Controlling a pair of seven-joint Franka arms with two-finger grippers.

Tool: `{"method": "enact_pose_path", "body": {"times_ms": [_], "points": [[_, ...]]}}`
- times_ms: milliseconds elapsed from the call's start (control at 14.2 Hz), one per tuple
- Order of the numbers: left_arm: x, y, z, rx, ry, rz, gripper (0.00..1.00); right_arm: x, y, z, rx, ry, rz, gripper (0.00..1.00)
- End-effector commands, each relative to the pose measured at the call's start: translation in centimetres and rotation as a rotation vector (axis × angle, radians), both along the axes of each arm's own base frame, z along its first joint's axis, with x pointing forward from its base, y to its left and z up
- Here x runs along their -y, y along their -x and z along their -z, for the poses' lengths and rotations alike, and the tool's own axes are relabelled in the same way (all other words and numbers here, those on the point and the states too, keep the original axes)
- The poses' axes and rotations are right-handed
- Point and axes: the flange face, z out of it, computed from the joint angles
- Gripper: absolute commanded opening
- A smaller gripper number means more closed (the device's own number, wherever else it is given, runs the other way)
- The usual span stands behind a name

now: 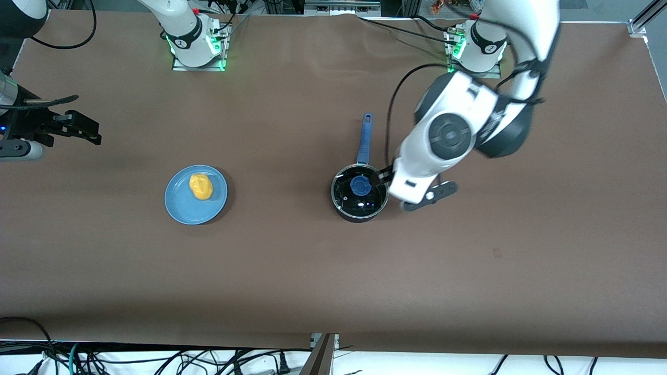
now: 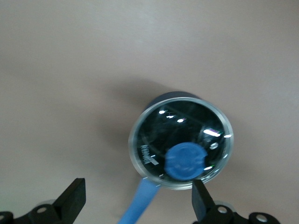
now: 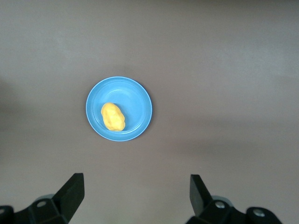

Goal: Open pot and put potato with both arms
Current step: 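Reach the left gripper to the lid knob while the right gripper reaches the potato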

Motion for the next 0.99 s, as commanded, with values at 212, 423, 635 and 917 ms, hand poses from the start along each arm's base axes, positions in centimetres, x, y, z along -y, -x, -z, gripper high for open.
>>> {"method": "enact_pose_path", "body": {"times_ms": [212, 423, 635, 917], "points": [[6.9, 1.2, 7.1, 0.049, -0.081, 0.015, 1.00, -0.8, -2.9, 4.5, -0.029, 0.003, -0.005, 1.00], [7.4, 1.5, 7.9, 0.048, -0.083, 0.001, 1.00, -2.8, -5.3, 10.3, -0.069, 0.007, -0.035, 1.00], [7.5, 1.5, 8.6, 0.084, -0.106, 0.037, 1.00, -4.5, -7.3, 16.2, -0.094, 0.017, -0.060, 1.00], [7.8, 1.9, 10.3, 0.075, -0.132, 0.059, 1.00, -7.9, -8.3, 23.6, -0.144, 0.027, -0.106, 1.00]]}}
